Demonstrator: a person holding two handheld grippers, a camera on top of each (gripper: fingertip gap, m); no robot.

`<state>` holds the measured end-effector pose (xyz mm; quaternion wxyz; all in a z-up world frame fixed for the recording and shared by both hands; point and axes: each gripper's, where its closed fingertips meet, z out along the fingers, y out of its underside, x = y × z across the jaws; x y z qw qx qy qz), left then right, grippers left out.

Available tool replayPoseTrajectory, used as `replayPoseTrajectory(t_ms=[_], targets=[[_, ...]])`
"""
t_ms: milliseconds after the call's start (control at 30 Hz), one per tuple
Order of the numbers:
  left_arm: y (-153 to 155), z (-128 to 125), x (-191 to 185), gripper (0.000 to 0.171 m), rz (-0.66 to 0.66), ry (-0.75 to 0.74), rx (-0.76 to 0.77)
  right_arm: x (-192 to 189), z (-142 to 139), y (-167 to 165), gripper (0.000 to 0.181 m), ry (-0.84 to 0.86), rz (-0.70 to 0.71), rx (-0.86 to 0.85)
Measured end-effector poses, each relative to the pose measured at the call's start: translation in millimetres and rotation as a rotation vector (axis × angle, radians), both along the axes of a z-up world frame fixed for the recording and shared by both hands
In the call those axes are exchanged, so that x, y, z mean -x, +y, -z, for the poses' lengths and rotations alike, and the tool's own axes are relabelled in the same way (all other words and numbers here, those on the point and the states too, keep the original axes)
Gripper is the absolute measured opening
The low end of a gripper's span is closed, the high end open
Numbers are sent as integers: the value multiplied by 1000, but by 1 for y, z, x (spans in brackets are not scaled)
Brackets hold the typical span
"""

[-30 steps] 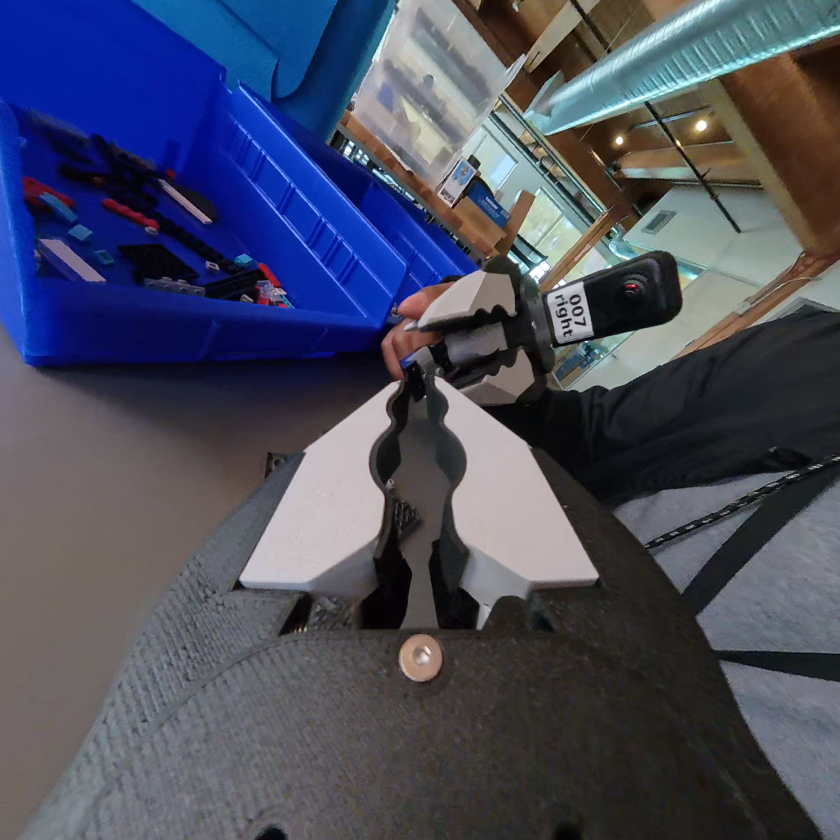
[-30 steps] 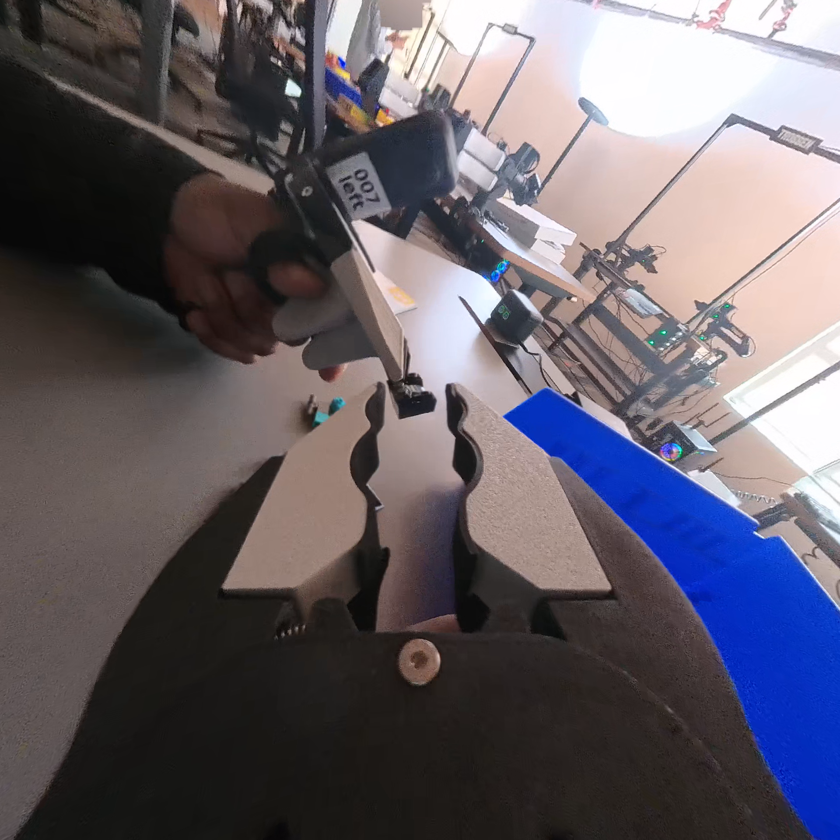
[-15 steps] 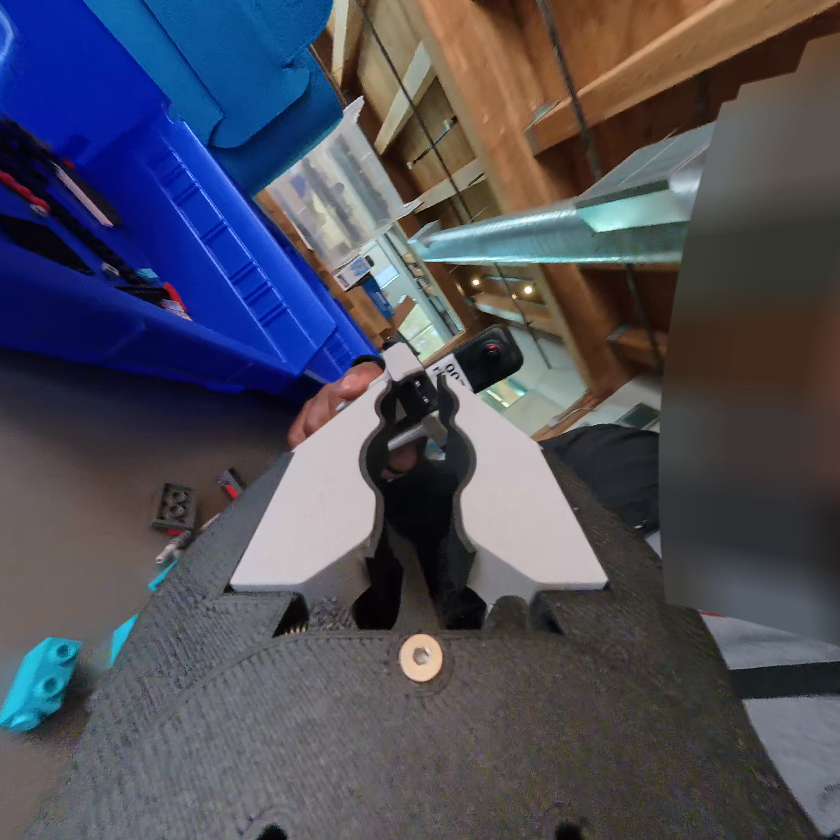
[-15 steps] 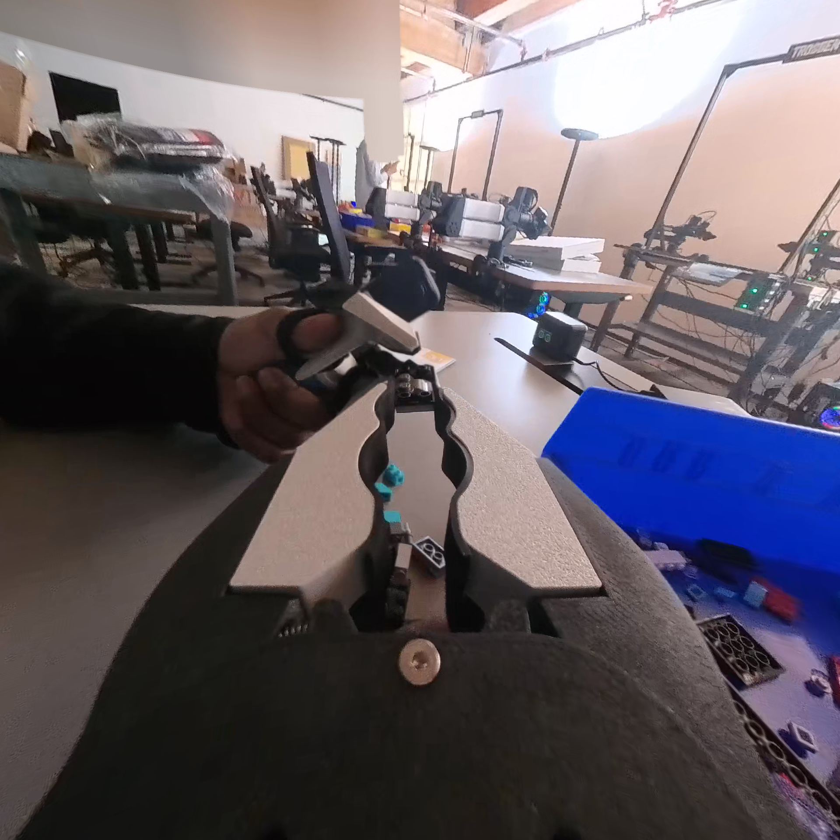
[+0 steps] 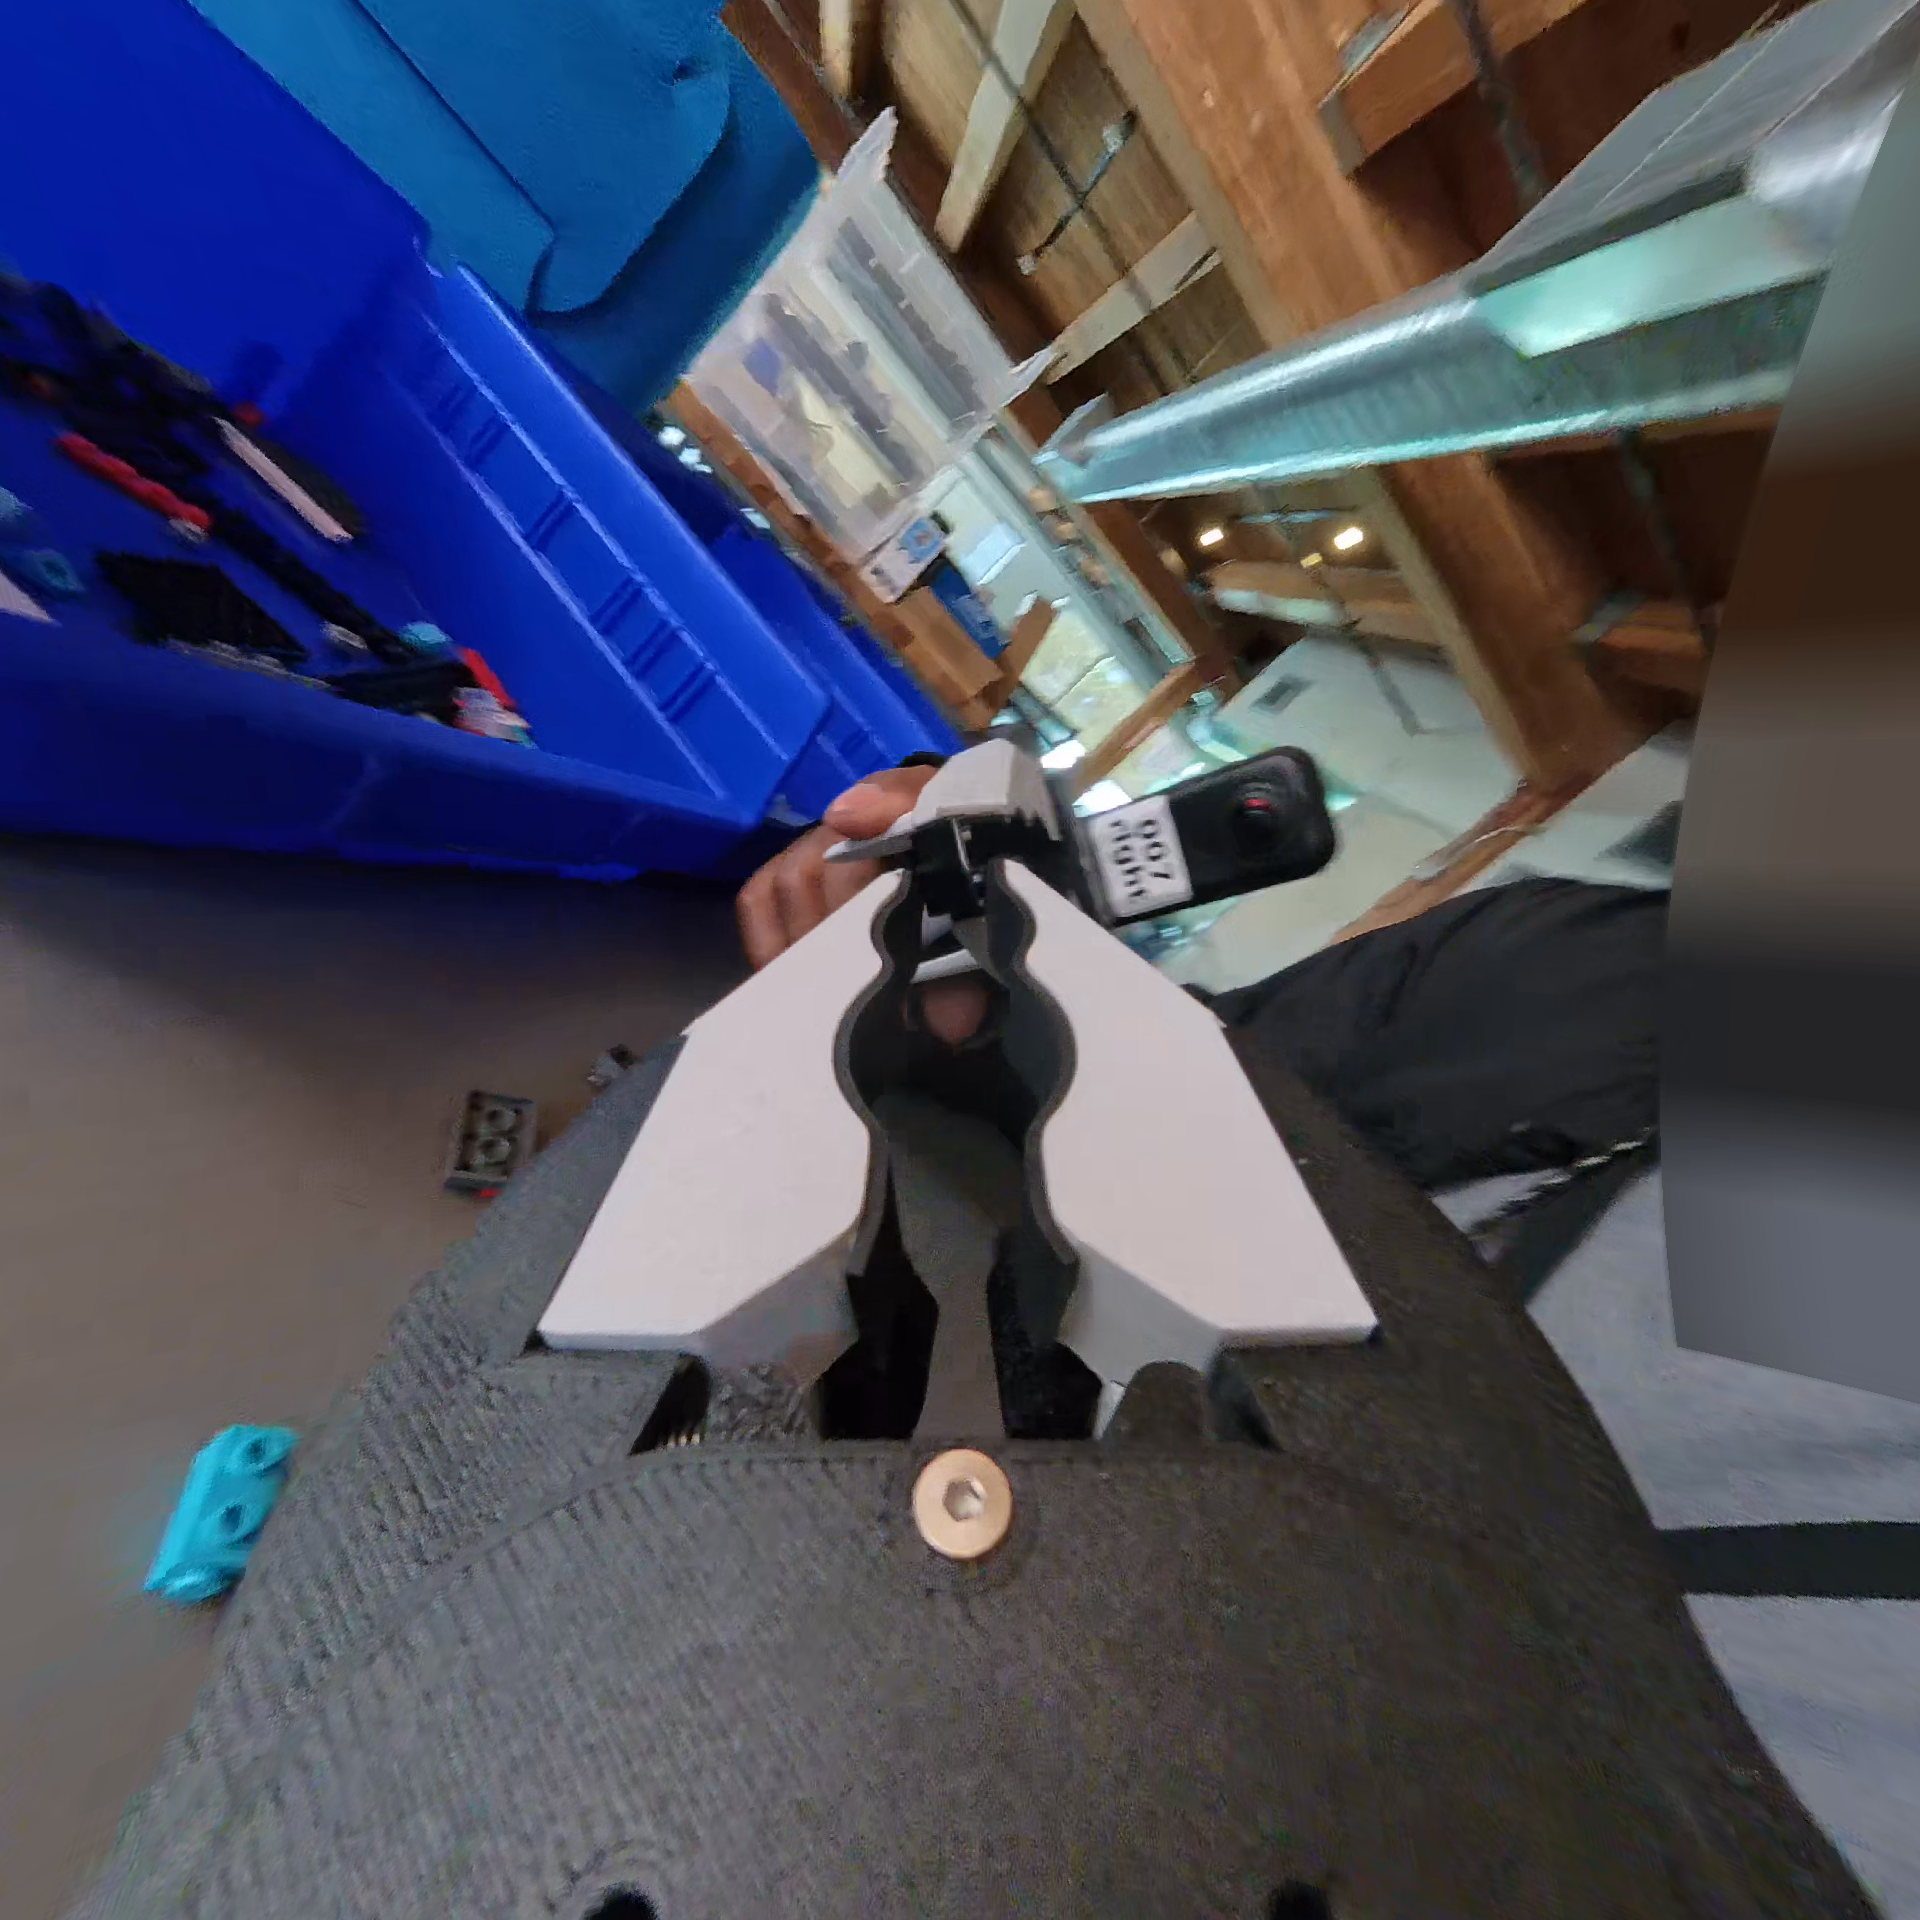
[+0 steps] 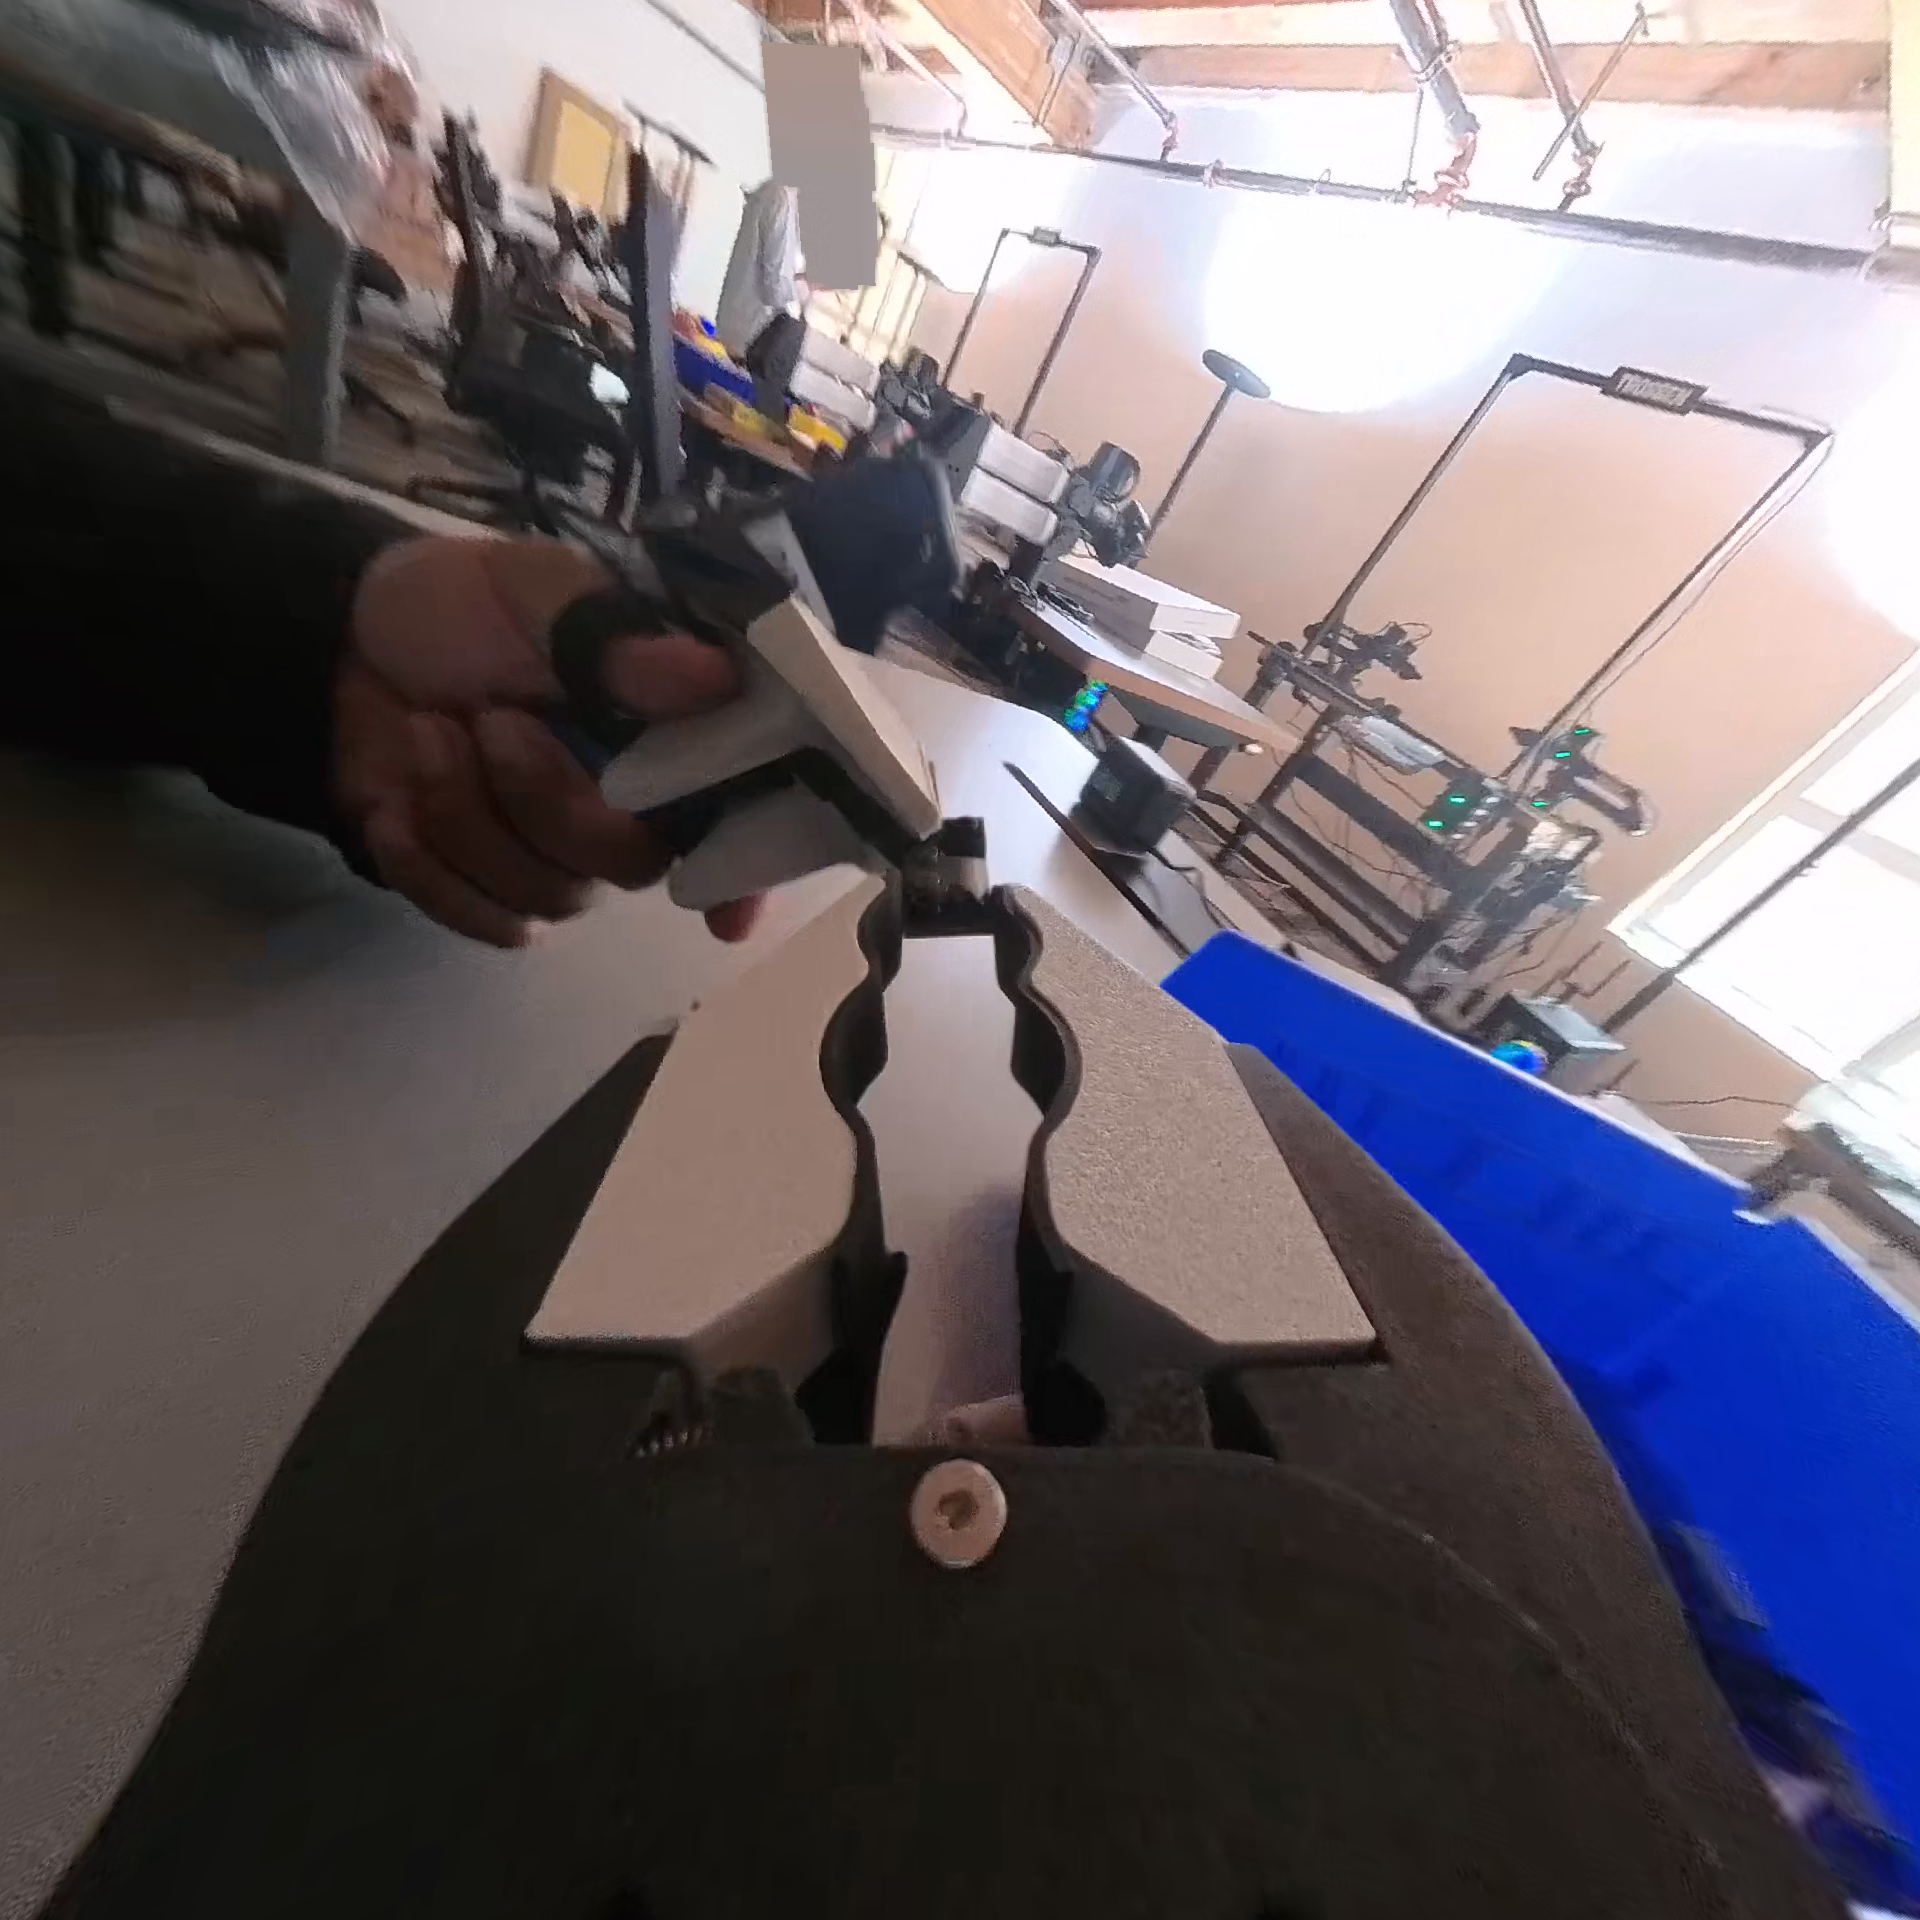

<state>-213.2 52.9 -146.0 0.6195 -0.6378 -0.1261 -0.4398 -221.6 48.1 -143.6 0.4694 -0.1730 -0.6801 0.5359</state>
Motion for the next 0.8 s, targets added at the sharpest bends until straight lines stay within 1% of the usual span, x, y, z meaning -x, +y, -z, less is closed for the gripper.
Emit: replayPoseTrajectory(t_ms=[67,133,233,367,567,800], targets=[[2,8,4,12,-62,137,50,1,5,3,21,40,50,-99],[3,14,9,12,-111,240,94,2,9,5,26,69,87,-187],[4,17,11,13,-146,312,115,5,15,6,26,81,139,-288],[6,26,12,13,-173,425,163,8,21,9,25,66,181,-346],[6,30,12,12,-193,527,184,9,27,9,24,34,192,-387],[8,30,10,12,-207,581,178,9,31,7,24,11,202,-411]])
